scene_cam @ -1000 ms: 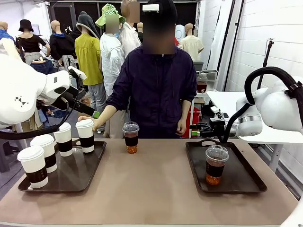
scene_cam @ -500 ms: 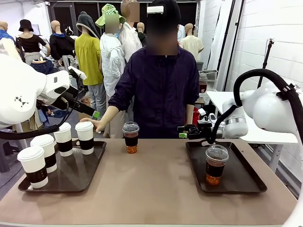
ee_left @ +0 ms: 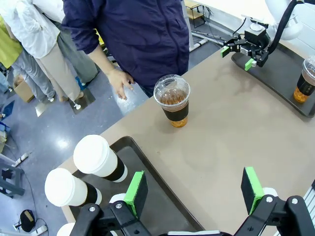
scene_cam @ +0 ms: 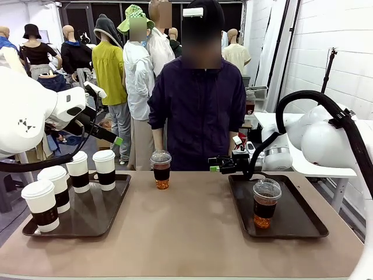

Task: Distribute the coffee onto the tray.
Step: Pick up another iced Americano from the middle of the table and place it on the right Handle tray.

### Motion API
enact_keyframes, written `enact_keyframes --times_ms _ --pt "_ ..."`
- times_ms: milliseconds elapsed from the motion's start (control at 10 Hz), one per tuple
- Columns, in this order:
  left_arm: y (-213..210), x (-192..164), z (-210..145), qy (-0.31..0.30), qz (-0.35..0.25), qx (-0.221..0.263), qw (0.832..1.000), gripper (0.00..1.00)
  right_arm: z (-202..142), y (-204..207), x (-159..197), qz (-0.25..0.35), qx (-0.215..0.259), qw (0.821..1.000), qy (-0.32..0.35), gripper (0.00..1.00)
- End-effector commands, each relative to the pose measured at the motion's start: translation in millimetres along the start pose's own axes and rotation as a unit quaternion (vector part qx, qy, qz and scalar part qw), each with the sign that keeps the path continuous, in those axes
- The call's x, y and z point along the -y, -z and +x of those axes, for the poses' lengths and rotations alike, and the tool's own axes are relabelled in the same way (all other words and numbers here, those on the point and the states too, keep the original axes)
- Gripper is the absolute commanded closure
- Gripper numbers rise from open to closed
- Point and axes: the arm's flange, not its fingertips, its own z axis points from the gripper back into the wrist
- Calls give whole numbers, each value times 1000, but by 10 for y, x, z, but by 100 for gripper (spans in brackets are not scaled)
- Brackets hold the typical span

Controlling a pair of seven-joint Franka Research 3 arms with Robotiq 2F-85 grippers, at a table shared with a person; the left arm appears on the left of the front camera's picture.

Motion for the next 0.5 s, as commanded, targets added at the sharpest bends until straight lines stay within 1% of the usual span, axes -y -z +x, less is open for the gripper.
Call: enact_keyframes --times_ms 0,100,400 --pt "1 -17 -7 -1 -2 1 1000 0 59 -36 102 -5 4 1000 8 0" --pt "1 -17 -7 -1 -2 1 1000 0 0 0 0 0 0 1000 0 0" --pt "1 -17 -7 -1 -2 1 1000 0 0 0 0 0 0 1000 0 0"
